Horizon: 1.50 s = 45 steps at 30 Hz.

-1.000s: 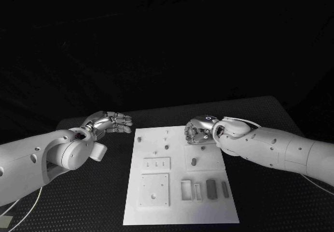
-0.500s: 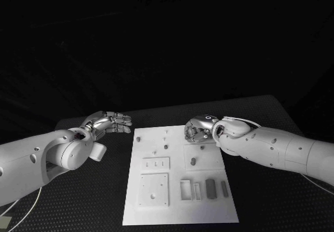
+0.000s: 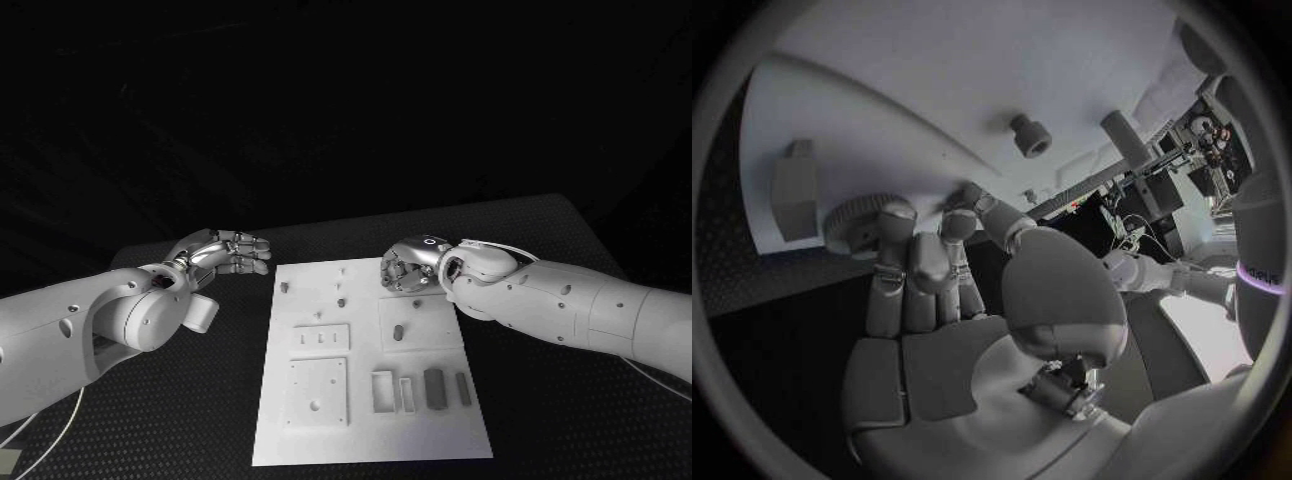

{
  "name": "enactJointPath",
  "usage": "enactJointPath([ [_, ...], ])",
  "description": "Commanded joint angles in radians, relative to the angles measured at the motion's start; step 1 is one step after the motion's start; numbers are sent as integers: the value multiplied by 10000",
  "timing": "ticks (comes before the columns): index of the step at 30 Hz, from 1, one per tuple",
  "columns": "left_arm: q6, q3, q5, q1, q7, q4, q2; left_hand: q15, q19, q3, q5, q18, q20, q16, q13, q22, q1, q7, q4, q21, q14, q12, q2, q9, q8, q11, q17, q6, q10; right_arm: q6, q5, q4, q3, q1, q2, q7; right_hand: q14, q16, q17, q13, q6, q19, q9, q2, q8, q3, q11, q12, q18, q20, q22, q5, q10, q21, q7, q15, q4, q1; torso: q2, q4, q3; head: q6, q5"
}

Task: Assemble the parts on the task board

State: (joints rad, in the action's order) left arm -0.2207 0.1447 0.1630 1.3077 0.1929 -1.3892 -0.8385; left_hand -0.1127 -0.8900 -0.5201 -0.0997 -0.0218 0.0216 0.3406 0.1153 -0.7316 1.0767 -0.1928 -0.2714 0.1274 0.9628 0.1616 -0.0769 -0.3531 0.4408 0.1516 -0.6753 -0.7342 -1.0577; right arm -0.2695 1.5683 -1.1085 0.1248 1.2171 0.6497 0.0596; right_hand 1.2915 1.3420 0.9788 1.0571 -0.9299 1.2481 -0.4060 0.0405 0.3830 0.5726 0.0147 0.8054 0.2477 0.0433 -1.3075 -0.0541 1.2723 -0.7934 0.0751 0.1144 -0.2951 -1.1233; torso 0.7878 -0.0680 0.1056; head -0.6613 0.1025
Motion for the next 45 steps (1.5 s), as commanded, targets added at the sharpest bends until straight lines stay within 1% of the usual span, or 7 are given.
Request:
enactJointPath([
  [1, 51, -6, -7, 4, 105, 5, 16, -17, -19, 35, 32, 36, -50, -34, -15, 14, -81, -93, 4, -70, 74, -65, 4, -2, -56, 70, -18, 71, 9, 249, 358, 41, 137, -192, 50, -690, 1, 60, 14, 17, -414, -43, -196, -66, 76, -69, 26, -51, 141, 1, -247, -46, 65, -69, 205, 93, 8, 32, 8, -465, 0, 29, 1],
  [14, -40, -6, -7, 4, 118, -21, -20, -14, -25, 32, 33, 39, -55, -39, -15, 13, -75, -93, -3, -74, 79, -72, 5, -6, -59, 68, -26, 68, 1, -1397, 659, -632, 115, -169, 92, -1154, 47, 120, 24, 51, -549, 42, -256, 196, 75, -172, 75, -143, 141, -16, -225, -49, 226, -200, 153, 138, 33, 342, 16, -463, -2, 136, -49],
  [21, -45, -6, -7, 4, 122, -27, -12, -12, -29, 31, 33, 41, -58, -44, -16, 13, -71, -101, -11, -78, 83, -79, -5, -8, -64, 67, -32, 68, -5, -1621, 923, -822, 100, -62, -82, -1419, 62, 134, 22, 53, -603, 71, -270, 242, 76, -151, 91, -176, 141, -14, -220, -49, 283, -225, 136, 152, 44, 384, 28, -498, -9, 213, -94],
  [28, -60, -6, -7, 4, 124, -25, -2, -11, -32, 30, 33, 43, -60, -48, -16, 13, -68, -102, -15, -80, 85, -83, -6, -11, -65, 67, -37, 65, -10, -1737, 1266, -945, 92, -39, -349, -1737, 71, 144, 22, 54, -627, 88, -277, 256, 73, -135, 98, -194, 141, -13, -218, -49, 314, -239, 128, 159, 46, 406, 31, -486, 9, 252, -152],
  [33, -61, -6, -7, 4, 126, -14, 28, -11, -33, 29, 33, 45, -60, -51, -17, 13, -68, -103, -16, -82, 86, -86, -6, -12, -67, 67, -39, 64, -12, -1933, 1477, -821, 89, -12, -613, -1985, 80, 156, 22, 55, -645, 104, -281, 298, 64, -120, 104, -216, 141, -13, -217, -48, 346, -254, 122, 165, 48, 436, 29, -482, 2, 306, -188],
  [44, -87, -8, -7, 5, 126, -66, 57, -11, -36, 29, 34, 50, -62, -59, -19, 13, -71, -108, -17, -88, 87, -96, -6, -15, -72, 68, -46, 65, -15, -2111, 1813, -458, 82, 81, -1119, -2176, 86, 163, 19, 55, -651, 117, -283, 321, 47, -92, 106, -244, 141, -14, -214, -50, 371, -264, 121, 168, 57, 462, 71, -560, -27, 374, -182],
  [45, -92, -8, -6, 6, 129, -92, 49, -11, -37, 29, 34, 50, -62, -60, -19, 13, -71, -109, -17, -88, 87, -96, -6, -15, -72, 68, -47, 65, -15, -2134, 1815, -429, 80, 89, -1197, -2170, 86, 163, 20, 55, -651, 117, -283, 321, 47, -91, 107, -245, 141, -13, -214, -50, 371, -264, 121, 168, 57, 462, 69, -549, -17, 378, -185],
])
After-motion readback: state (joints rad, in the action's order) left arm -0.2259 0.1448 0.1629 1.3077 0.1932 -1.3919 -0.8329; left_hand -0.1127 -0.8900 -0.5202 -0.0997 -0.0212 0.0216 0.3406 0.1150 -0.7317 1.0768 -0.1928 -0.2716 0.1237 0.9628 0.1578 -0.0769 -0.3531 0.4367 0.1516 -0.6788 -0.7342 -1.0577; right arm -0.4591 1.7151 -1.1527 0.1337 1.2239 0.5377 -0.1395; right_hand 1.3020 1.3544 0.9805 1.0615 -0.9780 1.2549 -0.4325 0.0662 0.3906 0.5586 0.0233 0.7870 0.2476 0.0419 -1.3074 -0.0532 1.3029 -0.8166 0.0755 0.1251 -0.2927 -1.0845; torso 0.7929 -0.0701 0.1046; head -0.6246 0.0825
